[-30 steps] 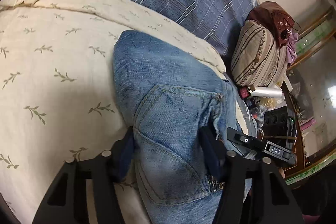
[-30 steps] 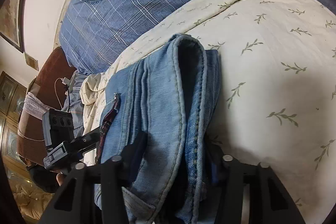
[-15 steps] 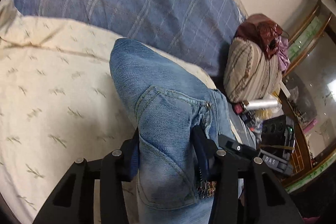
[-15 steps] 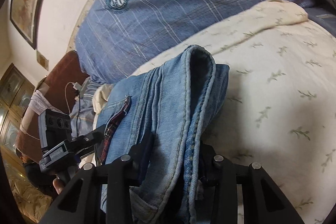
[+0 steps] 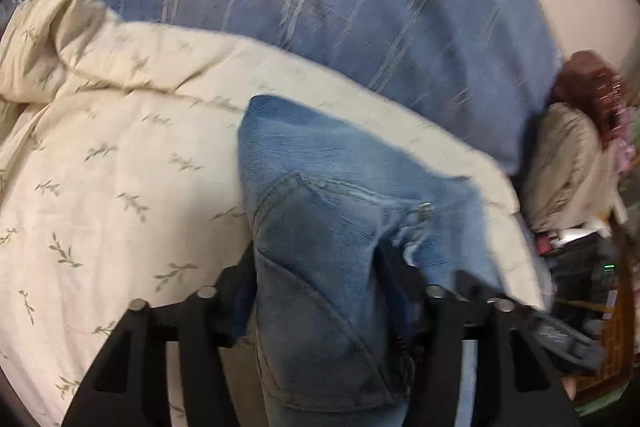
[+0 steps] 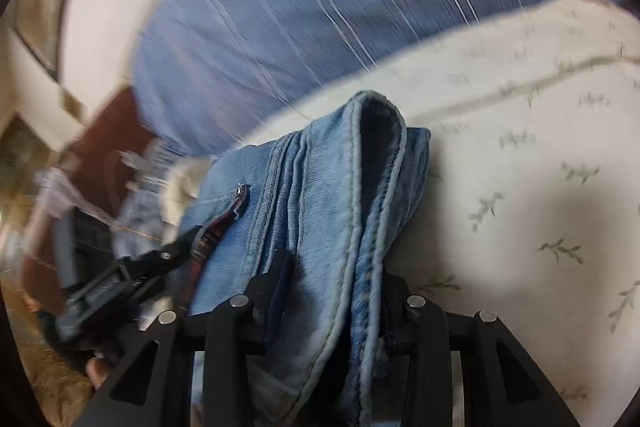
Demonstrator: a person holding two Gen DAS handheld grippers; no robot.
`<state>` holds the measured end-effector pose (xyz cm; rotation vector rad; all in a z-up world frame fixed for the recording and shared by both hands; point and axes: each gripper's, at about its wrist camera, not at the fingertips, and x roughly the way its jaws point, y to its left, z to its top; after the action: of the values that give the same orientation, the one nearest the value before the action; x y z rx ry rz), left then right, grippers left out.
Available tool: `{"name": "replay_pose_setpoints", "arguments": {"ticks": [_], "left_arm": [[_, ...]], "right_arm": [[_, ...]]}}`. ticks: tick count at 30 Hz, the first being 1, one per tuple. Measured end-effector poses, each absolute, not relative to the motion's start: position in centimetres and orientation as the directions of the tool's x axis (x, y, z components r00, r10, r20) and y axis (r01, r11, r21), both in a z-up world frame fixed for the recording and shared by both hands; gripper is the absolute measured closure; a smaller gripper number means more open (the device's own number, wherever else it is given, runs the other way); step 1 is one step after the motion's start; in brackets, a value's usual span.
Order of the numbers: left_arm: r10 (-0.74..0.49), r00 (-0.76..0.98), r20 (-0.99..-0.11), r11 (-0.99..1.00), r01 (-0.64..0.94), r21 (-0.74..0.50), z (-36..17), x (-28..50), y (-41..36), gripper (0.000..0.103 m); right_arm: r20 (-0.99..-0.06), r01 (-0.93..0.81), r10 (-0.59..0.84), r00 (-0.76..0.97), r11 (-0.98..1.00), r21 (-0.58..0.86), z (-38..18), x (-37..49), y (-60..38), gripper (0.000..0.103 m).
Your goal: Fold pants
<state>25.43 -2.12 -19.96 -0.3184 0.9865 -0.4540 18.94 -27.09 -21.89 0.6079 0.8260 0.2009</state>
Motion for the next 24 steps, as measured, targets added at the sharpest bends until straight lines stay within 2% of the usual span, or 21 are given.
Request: {"name": "replay_pose_setpoints", "arguments": {"ticks": [1,2,3,7,10,13,17,19,24], "left_arm": [[-0.495,0.478,-0.725,0.867,0.214,-0.451,-19.9,25.4,-2.0,0.028],[-0.479,0.492,-0.727,0.875,0.197,-0.443,-19.7,25.4,-1.7,0.023],[-0.470,0.504,-0.725,0.878,0.187,-0.440,-19.5,25.3,-1.3,0.023],[-0.420,0.554,-0.719,0.900,0.152,-0.408,-17.9,23.5,-0.1,0.023],[-0.353,0.633,-0.689,0.924,0.122,-0.362,-15.7,20.9,1.0,0.020],[-0.226,0.724,-0.652,0.965,0.074,-0.252,-13.1,17.6,1.5,0.016],[-0.044,0.825,-0.563,0.999,0.022,-0.046,-9.6,12.8,0.8,0.004],[0.003,0.850,-0.526,1.000,0.014,0.027,-7.9,11.0,0.2,0.004],[0.024,0.872,-0.489,0.996,0.023,0.090,-4.4,7.9,-0.7,0.003]], "right_arm": [[-0.632,0.064,0.385,0.672,0.821,0.568,-21.9,19.0,-27.0,0.052],[-0.637,0.062,0.377,0.672,0.829,0.556,-21.7,18.9,-26.8,0.046],[-0.642,0.059,0.372,0.670,0.836,0.546,-21.6,18.8,-26.7,0.042],[-0.645,0.041,0.318,0.695,0.878,0.477,-20.4,17.6,-26.1,0.041],[-0.607,0.031,0.248,0.755,0.912,0.409,-18.7,15.2,-26.1,0.041],[-0.546,0.015,0.197,0.814,0.933,0.359,-16.8,12.6,-25.9,0.041],[-0.477,0.022,0.119,0.871,0.960,0.280,-14.8,9.4,-24.4,0.038],[-0.459,0.012,0.113,0.881,0.965,0.261,-14.1,7.6,-23.4,0.038],[-0.429,-0.018,0.122,0.895,0.971,0.239,-12.0,3.4,-21.1,0.038]]}}
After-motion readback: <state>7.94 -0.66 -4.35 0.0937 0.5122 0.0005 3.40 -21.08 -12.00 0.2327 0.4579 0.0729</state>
